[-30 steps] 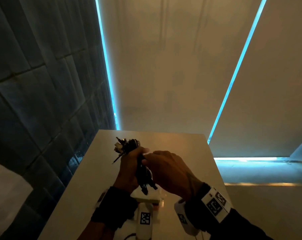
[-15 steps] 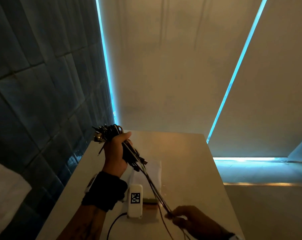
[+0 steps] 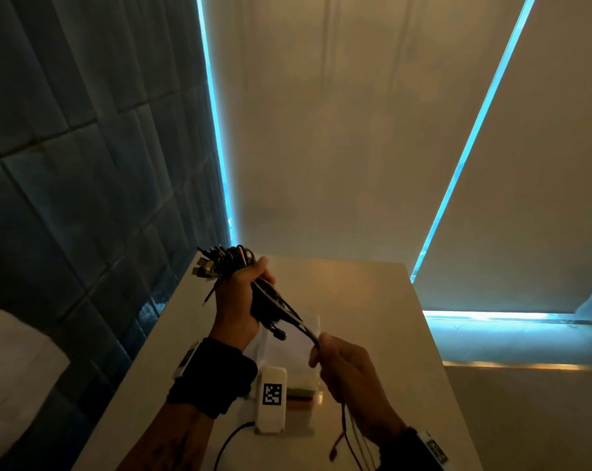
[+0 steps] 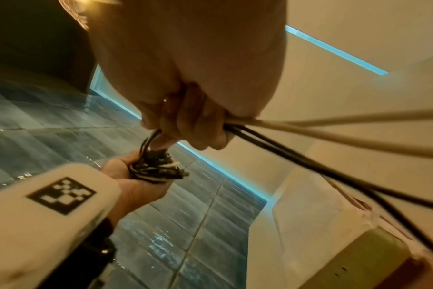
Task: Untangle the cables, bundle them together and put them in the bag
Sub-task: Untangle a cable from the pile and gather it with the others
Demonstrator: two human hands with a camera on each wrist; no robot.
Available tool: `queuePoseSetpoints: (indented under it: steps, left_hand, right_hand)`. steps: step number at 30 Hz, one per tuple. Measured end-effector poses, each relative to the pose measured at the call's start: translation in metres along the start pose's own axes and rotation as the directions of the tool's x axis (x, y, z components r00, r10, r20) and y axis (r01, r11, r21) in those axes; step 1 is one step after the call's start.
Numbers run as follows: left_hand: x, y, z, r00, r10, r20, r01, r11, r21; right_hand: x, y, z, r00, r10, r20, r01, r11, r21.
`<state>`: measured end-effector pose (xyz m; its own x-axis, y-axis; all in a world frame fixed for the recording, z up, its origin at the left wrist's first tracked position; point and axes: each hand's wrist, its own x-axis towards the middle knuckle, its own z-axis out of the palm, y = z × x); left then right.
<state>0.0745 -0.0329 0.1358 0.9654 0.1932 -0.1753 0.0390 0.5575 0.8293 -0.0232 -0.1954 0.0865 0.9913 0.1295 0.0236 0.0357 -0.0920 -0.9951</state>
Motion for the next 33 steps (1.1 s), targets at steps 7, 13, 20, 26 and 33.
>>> queuePoseSetpoints:
  steps: [7,13,20,26,33]
  left_hand:
    - [0.011,0.015,0.007,0.995,-0.085,0.053,0.091,0.989,-0.114]
    - [0.006,0.016,0.018,0.989,-0.117,0.093,0.133,0.973,-0.188]
    - [-0.009,0.010,0.020,0.963,-0.215,0.163,0.248,0.943,-0.221]
    - [-0.029,0.004,0.022,0.937,-0.205,0.283,0.285,0.916,-0.281]
    - [-0.043,0.002,0.016,0.763,-0.305,0.570,0.423,0.903,-0.082]
  right_hand:
    - [-0.019,0.022,-0.002,0.993,0.014,0.119,-0.034,0.985,0.167]
    - [-0.022,0.041,-0.011,0.975,0.101,0.196,-0.138,0.973,0.185]
    - [-0.010,0.056,-0.025,0.967,0.119,0.225,-0.135,0.989,0.056]
    - [0.005,0.060,-0.040,0.932,0.132,0.337,-0.089,0.986,-0.140]
    - [0.042,0.015,-0.078,0.952,-0.040,0.302,0.193,0.845,-0.498]
